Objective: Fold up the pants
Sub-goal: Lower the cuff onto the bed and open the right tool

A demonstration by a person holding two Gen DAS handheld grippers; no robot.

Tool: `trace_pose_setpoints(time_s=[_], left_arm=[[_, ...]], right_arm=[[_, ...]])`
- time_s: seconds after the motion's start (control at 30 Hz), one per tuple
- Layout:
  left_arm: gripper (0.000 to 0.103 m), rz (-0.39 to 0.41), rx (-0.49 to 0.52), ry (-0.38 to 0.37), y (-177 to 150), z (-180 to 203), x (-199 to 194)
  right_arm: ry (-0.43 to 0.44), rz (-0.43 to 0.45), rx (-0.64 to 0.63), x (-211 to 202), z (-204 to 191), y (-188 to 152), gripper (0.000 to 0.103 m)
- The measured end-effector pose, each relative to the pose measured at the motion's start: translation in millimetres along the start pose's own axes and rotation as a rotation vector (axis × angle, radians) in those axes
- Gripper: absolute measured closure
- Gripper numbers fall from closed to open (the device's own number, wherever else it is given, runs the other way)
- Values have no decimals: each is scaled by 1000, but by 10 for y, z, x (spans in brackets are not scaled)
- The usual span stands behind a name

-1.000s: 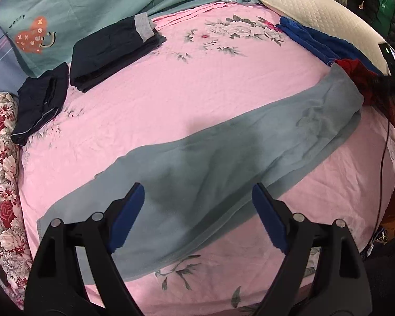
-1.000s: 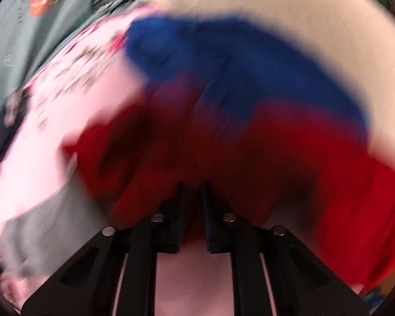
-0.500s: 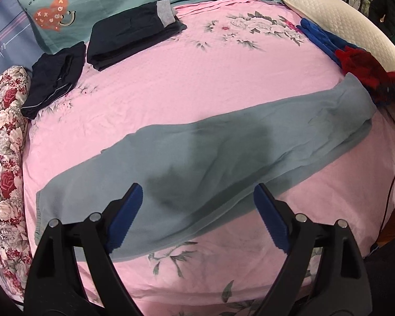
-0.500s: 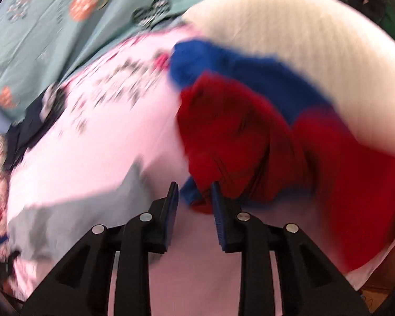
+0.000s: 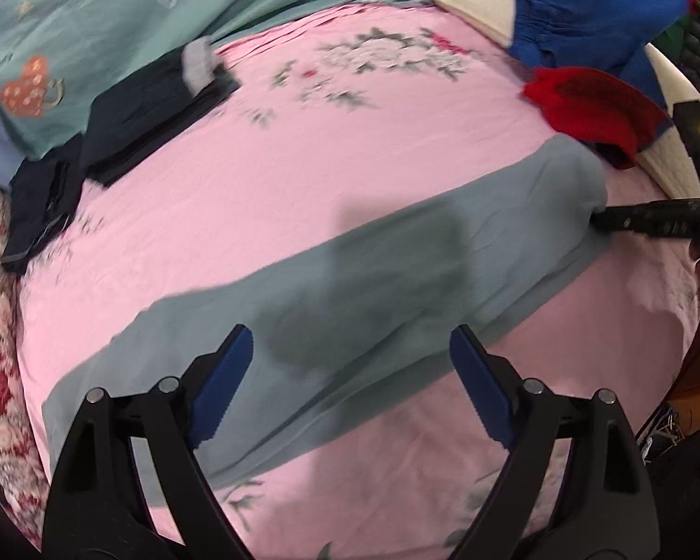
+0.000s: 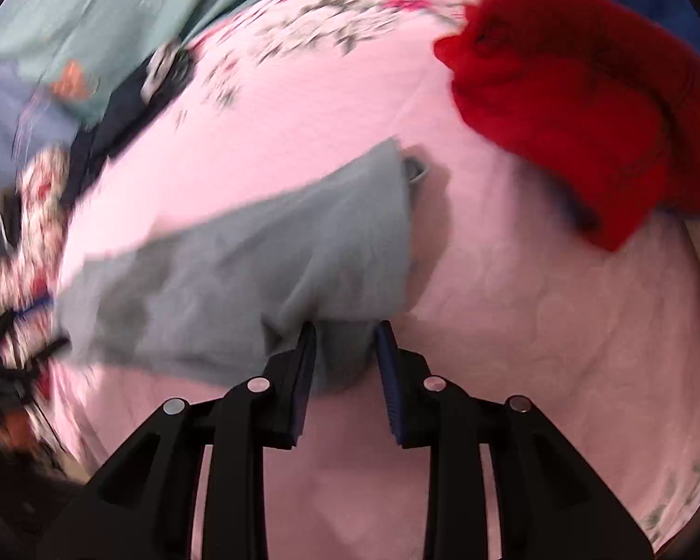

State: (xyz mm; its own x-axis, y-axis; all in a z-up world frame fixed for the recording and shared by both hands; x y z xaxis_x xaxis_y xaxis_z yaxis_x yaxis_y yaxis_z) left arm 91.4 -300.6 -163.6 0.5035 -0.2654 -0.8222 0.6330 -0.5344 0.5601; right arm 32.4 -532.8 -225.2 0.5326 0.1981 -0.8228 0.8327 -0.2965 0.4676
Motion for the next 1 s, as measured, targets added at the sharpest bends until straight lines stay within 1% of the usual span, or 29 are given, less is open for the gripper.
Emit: trace_pose_setpoints(time_s=[0.07, 0.1, 0.17, 0.2, 0.23, 0.27, 0.3, 0.33, 0.37, 0.4, 0.43, 0.47, 0.53, 0.57, 0.63, 0.67, 0.7, 0.77, 0.8, 0.83, 0.87, 0.93, 1.0], left_arm=[[15, 11, 28, -27, 107, 172, 49], [15, 16, 50, -38, 170, 280, 86], [15, 28, 90, -57, 288, 478, 145], [15, 31, 101, -63, 326, 542, 155], [15, 37, 112, -73, 380, 620, 161], [15, 46, 120, -88, 425, 685, 154], [15, 53, 127, -98, 449, 730, 147], [15, 59, 138, -105, 465, 771, 145], [15, 60, 149, -109, 465, 808, 159], [15, 51, 152, -111, 461, 826, 183], [15, 36, 153, -115, 443, 844, 216], [15, 25, 153, -119, 429, 855, 235], [15, 4, 151, -119, 397, 865, 287], [15, -5, 147, -120, 385, 865, 305], [15, -16, 141, -123, 373, 858, 325], [15, -18, 139, -122, 374, 854, 327], [15, -14, 138, -117, 378, 847, 320], [15, -8, 133, -110, 370, 813, 310], [15, -9, 129, -105, 357, 787, 302], [15, -11, 125, -97, 343, 758, 300], [15, -15, 119, -87, 328, 717, 301], [15, -19, 100, -74, 308, 647, 295], [15, -26, 71, -65, 284, 560, 300]], right_arm=[[-41, 16, -86, -16, -61, -52, 75], [-61, 21, -105, -18, -88, -57, 76], [-112, 48, -101, 2, -87, -31, 89], [-137, 68, -72, -12, -27, -20, 96], [-142, 91, -30, -30, 31, 16, 98], [-154, 144, 46, -148, 142, 20, 98], [-153, 178, 102, -227, 218, 36, 103], [-210, 238, 198, -375, 401, -6, 102], [-223, 258, 267, -434, 541, -60, 101], [-206, 244, 386, -461, 759, -191, 93], [-192, 226, 444, -460, 871, -267, 96], [-166, 233, 486, -496, 947, -329, 95], [-171, 254, 405, -611, 868, -308, 90], [-148, 270, 358, -647, 782, -261, 88], [-45, 299, 332, -663, 620, -152, 64], [-18, 296, 324, -640, 571, -116, 61], [0, 291, 299, -597, 499, -78, 61], [-38, 282, 265, -486, 448, -8, 61], [-41, 275, 265, -392, 424, 54, 61], [-33, 265, 270, -374, 446, 39, 61], [-22, 254, 273, -319, 422, 76, 65], [-16, 229, 253, -264, 375, 62, 82], [-22, 213, 233, -215, 335, 67, 88]])
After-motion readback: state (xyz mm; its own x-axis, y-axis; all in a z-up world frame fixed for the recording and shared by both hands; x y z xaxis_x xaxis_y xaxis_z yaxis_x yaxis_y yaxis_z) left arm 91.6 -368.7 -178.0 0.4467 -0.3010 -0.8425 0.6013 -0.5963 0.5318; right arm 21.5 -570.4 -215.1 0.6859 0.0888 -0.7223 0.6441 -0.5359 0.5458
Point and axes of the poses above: each gripper's, at about its wrist camera, not at the fingertips, and x roughly the way its jaws point, z to its right, y to its top, the point moved 5 cm from there along x, roughly the way its jaws point, and after that the axes turned 8 degrees about z, right-handed, at the moved point
